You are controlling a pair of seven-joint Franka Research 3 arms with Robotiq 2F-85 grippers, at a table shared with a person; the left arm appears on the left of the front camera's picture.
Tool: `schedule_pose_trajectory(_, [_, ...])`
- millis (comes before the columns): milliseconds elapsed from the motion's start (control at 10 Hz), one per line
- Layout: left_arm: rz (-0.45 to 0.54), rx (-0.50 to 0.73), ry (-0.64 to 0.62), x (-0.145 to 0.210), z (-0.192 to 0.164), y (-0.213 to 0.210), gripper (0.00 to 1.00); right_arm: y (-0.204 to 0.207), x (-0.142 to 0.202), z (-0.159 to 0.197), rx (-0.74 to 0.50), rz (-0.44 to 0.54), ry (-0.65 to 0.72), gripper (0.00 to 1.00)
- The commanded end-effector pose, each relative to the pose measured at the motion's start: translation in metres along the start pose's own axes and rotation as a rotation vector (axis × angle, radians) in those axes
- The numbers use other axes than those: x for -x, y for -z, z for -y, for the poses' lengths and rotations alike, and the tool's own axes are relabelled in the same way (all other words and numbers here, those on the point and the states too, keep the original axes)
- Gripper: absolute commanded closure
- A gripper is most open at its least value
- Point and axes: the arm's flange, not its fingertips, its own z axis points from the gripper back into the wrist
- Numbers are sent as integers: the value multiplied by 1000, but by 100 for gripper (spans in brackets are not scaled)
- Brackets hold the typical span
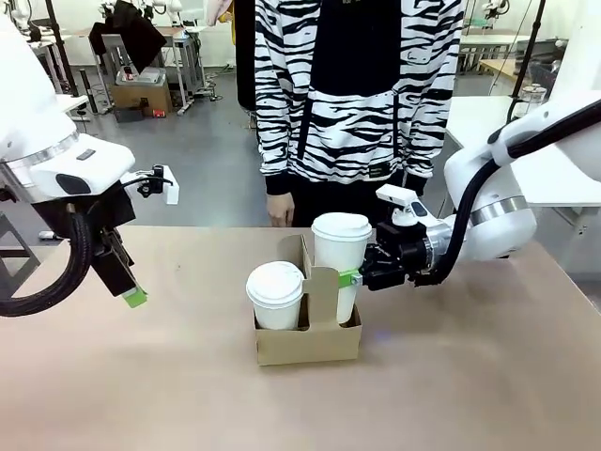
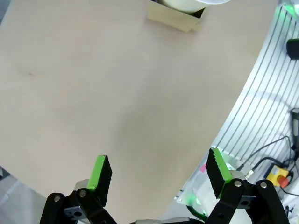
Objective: Pour a drink into a cup and package it in a carrier.
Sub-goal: Insert the held 600 ml Paper Cup into the Cup Carrier.
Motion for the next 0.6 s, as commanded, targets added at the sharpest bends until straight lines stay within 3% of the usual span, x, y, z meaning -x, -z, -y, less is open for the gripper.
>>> schedule_pose_trajectory(0, [-8, -25, -9, 1, -3, -1, 0, 2, 7, 8, -26, -38, -55, 20])
schedule_pose_trajectory(500, [-8, -25, -9, 1, -3, -1, 0, 5, 31, 13, -57, -89, -136, 20])
